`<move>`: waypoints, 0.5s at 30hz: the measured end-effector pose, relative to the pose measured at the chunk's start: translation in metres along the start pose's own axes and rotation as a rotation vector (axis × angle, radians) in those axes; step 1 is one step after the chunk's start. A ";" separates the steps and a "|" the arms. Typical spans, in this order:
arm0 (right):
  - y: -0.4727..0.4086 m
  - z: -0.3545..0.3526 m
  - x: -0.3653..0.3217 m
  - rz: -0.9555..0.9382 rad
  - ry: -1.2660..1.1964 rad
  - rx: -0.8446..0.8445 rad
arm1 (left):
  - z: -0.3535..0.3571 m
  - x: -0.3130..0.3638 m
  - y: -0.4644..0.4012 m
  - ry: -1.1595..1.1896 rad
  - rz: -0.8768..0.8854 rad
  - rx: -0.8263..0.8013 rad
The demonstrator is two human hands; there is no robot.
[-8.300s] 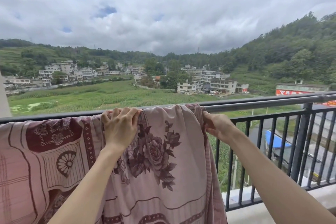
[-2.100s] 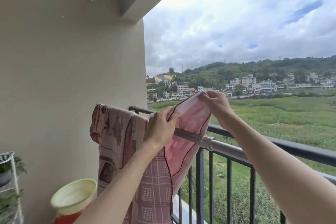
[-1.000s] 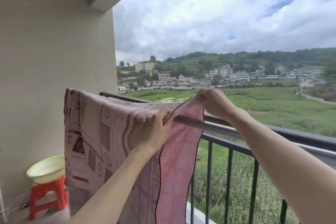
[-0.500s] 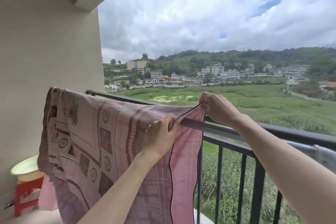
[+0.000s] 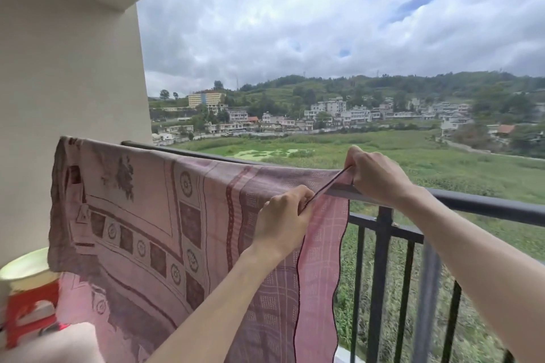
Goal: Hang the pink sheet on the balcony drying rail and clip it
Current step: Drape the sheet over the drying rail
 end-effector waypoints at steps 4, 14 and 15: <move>-0.008 -0.005 0.009 0.015 -0.026 0.026 | 0.008 0.005 -0.012 0.012 0.026 0.020; -0.029 0.001 0.027 0.064 -0.155 0.102 | 0.023 -0.003 -0.036 0.059 0.016 0.061; -0.030 0.003 0.026 0.064 -0.161 0.112 | 0.022 -0.005 -0.038 0.056 0.020 0.065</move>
Point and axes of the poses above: each hand's wrist, its own y-axis away from the middle knuckle, its own z-axis out of the palm, x = y × z, the point moved 10 cm from there along -y, towards the middle knuckle, and after that the axes turned 14 degrees about y, right-handed, at the moved point
